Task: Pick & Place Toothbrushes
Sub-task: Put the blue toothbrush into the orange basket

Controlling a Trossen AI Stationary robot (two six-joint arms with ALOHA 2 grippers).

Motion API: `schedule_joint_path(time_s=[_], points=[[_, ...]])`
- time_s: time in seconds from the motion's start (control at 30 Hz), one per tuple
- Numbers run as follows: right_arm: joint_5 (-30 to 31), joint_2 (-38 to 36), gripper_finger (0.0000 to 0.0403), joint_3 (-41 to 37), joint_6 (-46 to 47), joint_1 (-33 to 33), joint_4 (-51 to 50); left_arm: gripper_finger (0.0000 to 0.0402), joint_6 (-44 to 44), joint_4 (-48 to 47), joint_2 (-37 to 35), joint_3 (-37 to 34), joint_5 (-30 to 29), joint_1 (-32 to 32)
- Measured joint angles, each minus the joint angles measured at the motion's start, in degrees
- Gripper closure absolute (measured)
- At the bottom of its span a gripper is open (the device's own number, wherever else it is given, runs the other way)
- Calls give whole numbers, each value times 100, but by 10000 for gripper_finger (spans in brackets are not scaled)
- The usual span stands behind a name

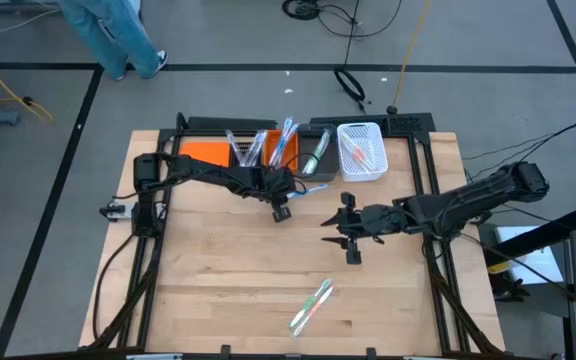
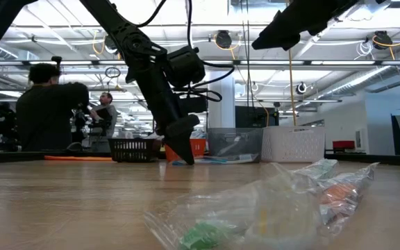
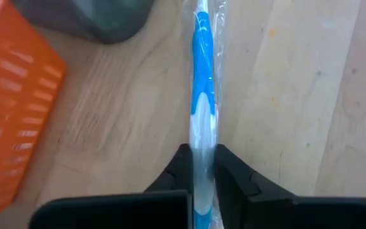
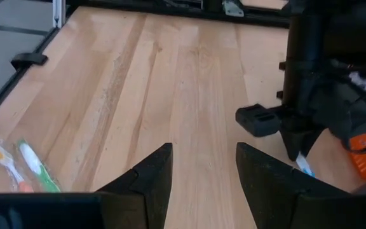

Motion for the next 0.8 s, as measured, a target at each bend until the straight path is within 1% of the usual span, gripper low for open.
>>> schedule_joint_path(time_s=[0.1,0.33,0.6,0.7,0.8], points=[[9,0,238,-216,1,0,166,378,-65,-2,-6,0,-11,-7],[23,2,238,-743,2,0,958,382,-276,-121,-171,-25,59,-176],[24,-1,238,-759,61,0,1060,383,-308,-271,-561,4,8,-583],[22,-2,238,-761,63,0,1083,383,-357,-332,-853,2,-1,-731],[22,-2,238,-757,64,0,1135,383,-433,-308,-1200,7,-199,-843]])
